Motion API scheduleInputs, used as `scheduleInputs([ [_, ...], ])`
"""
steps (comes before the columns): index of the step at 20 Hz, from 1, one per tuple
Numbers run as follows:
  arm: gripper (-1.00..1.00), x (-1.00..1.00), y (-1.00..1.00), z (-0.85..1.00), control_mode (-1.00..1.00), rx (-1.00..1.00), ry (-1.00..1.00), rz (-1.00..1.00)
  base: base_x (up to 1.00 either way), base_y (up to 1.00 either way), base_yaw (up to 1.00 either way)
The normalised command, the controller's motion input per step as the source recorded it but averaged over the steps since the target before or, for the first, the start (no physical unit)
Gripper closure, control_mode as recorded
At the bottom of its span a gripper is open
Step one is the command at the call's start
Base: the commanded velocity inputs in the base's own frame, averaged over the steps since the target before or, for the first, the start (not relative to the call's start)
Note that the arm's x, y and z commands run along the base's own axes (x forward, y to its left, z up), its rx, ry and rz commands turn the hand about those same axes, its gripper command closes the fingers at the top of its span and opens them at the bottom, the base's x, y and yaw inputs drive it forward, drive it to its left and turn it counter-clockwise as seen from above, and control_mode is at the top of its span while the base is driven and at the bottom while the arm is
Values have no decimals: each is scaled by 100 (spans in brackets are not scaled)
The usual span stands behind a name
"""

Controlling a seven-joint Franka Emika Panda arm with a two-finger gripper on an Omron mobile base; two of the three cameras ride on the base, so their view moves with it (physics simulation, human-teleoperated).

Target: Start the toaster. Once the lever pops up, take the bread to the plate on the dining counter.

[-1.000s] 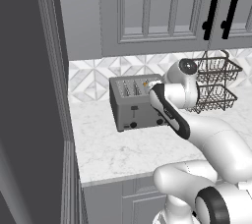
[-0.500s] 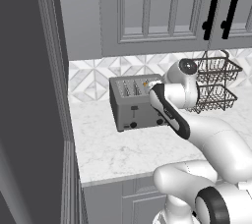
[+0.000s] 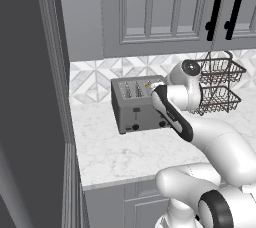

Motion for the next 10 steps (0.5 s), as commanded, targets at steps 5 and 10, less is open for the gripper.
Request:
scheduleInputs([
  [5,-100,0,0,0,-100,0,0,0,0,0,0],
  [10,-100,0,0,0,-100,0,0,0,0,0,0],
])
